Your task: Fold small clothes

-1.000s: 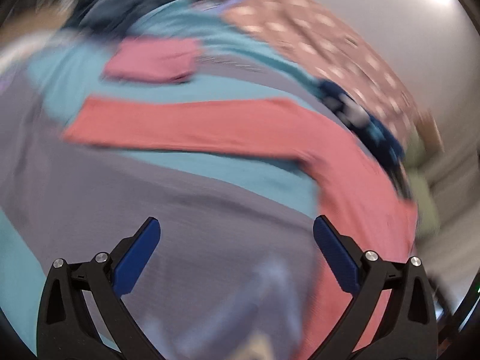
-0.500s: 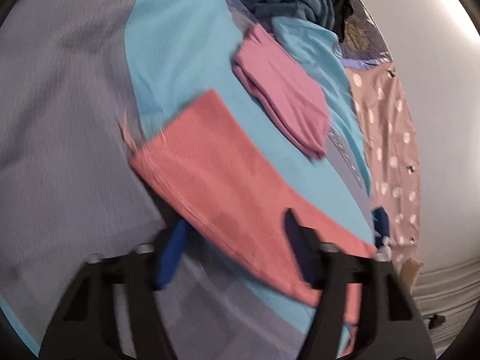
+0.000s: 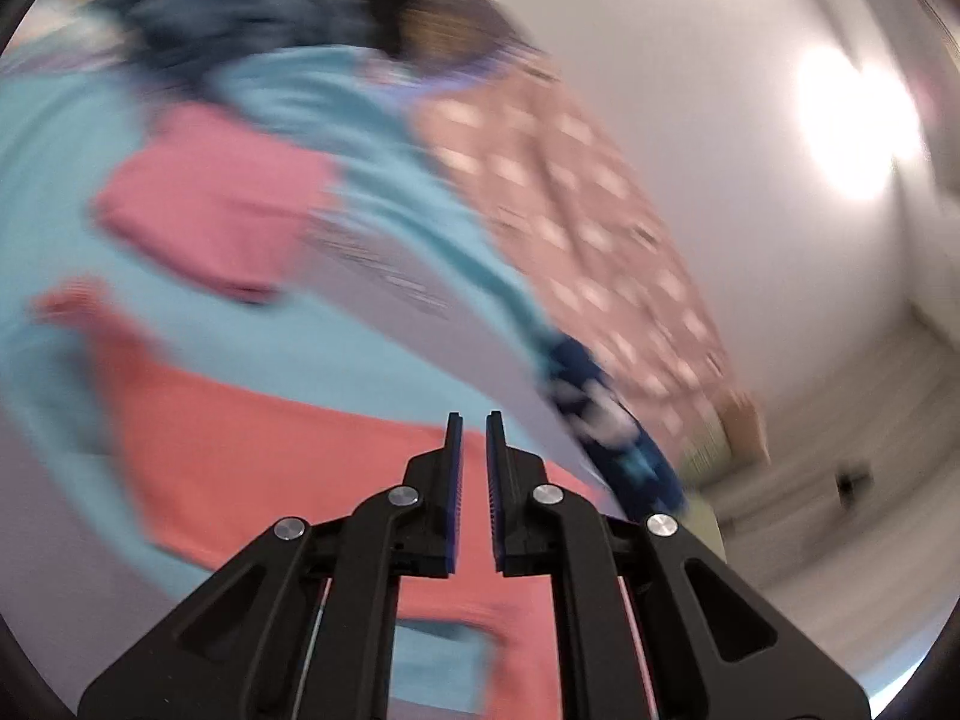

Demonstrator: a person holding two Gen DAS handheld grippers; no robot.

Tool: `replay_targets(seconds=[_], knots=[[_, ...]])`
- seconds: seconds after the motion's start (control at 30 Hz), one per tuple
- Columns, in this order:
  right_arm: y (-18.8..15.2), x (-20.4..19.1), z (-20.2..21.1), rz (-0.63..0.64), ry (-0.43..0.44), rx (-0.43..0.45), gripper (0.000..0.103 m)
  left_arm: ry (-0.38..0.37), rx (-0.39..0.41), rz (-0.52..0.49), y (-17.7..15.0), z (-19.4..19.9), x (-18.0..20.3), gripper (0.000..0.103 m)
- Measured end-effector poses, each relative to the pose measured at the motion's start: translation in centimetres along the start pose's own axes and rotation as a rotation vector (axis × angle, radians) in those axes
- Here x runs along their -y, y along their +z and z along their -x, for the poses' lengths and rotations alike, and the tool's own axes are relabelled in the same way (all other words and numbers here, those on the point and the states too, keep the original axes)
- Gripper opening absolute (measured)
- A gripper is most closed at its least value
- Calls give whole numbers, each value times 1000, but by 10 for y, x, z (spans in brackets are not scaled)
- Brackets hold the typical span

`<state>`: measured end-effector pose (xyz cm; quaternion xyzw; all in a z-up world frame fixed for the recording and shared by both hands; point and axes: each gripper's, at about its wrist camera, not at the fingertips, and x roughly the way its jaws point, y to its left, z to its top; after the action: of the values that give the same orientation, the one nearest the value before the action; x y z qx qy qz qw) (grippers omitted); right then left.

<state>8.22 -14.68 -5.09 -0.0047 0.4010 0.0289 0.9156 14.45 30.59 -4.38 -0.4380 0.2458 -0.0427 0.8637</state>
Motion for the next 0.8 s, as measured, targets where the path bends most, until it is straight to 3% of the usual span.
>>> replay_targets(seconds=[0.1,0.17,0.23,0.27,0.3,0.4,0.47,0.53,0.63,0.73,0.77,0.8], knots=[[-2,9,1,-13,-13,-4,101,-57,-92,-163,-30,-27,62,8],[-3,18,5,-38,-6,-4,101,-16,-104,-225,-44,-35,80,8],[-5,28,9,-47,-6,7,101,90,-60,-241,-46,-32,72,26],[-5,32,11,-46,-13,12,101,178,-22,-228,-47,-25,58,49],[-5,36,11,-44,-24,17,101,235,10,-206,-47,-18,43,55],[-6,46,9,-59,-34,15,101,479,57,-119,-37,11,-21,57],[-5,50,5,-85,-26,6,101,575,57,19,-29,35,-69,58],[-5,51,2,-105,-10,-2,101,527,33,209,-24,56,-112,58],[-5,44,-3,-99,3,-17,101,367,32,508,-24,71,-175,58],[-6,31,-1,-69,14,-23,101,337,74,623,-25,66,-203,55],[-6,29,0,-58,13,-20,101,325,98,625,-21,66,-205,38],[-5,26,2,-42,6,-15,101,310,127,599,-14,65,-205,7]])
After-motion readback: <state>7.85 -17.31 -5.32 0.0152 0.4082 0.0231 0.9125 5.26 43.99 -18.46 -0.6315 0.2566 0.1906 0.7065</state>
